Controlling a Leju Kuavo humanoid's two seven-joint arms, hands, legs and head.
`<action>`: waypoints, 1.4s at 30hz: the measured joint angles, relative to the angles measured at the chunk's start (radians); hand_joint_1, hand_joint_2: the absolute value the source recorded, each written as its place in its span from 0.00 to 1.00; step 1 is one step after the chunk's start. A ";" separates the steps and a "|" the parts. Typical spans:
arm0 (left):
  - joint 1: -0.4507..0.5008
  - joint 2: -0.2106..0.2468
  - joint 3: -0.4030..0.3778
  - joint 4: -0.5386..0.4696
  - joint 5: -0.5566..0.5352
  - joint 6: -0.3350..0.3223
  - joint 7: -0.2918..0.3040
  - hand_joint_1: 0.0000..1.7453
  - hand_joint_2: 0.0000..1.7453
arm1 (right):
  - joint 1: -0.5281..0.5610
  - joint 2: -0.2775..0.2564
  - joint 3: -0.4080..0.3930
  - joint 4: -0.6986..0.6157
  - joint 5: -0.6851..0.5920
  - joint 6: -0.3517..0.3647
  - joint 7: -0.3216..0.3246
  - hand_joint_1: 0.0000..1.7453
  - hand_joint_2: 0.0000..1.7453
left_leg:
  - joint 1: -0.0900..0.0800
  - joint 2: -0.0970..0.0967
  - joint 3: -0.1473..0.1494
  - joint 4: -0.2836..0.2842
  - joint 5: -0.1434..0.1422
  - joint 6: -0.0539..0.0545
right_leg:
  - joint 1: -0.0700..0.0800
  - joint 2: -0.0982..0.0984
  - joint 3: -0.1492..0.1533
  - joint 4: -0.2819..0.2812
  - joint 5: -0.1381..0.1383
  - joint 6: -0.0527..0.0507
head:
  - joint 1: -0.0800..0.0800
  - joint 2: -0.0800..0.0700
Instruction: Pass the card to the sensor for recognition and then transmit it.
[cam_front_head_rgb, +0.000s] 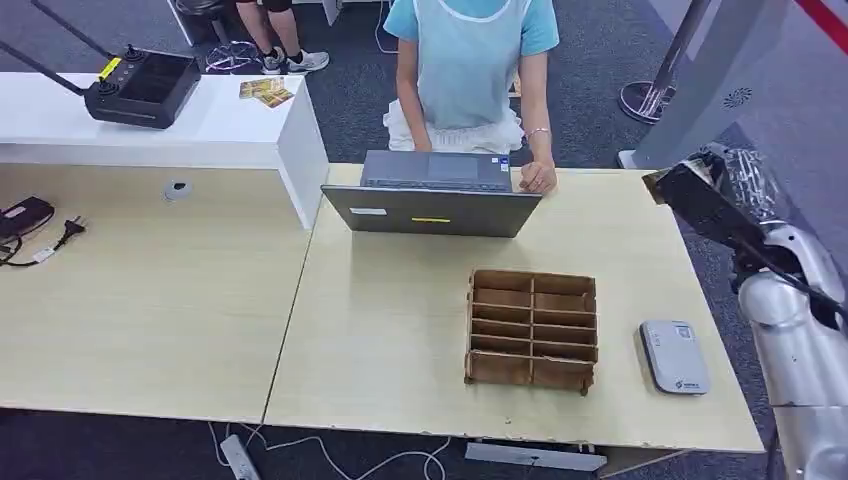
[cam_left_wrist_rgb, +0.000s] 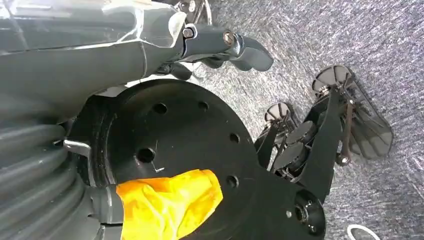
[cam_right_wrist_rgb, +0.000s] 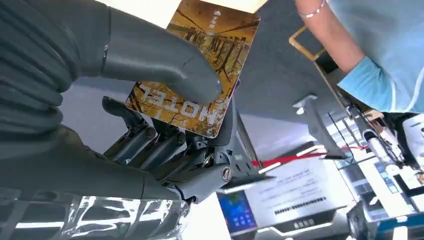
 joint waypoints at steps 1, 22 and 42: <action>-0.001 0.000 0.000 0.000 -0.005 -0.001 0.001 0.00 1.00 | -0.023 0.001 0.019 0.013 0.018 -0.005 0.005 1.00 1.00 | 0.000 0.000 0.000 0.000 0.000 0.000 | 0.000 0.000 0.000 0.000 0.000 0.000 | 0.000 0.000; -0.013 -0.003 -0.027 0.000 -0.081 0.019 -0.006 0.00 1.00 | -0.304 0.048 0.260 0.321 0.258 -0.078 0.083 1.00 1.00 | 0.000 -0.002 -0.001 0.000 0.001 0.000 | 0.000 -0.002 0.000 0.000 0.000 0.000 | 0.000 0.000; -0.020 -0.002 -0.033 0.000 -0.100 0.003 0.009 0.00 1.00 | -0.425 0.175 0.313 0.582 0.334 -0.108 0.116 1.00 1.00 | 0.000 -0.002 -0.001 0.000 0.001 -0.001 | 0.000 -0.002 0.000 0.000 0.000 0.000 | 0.000 0.000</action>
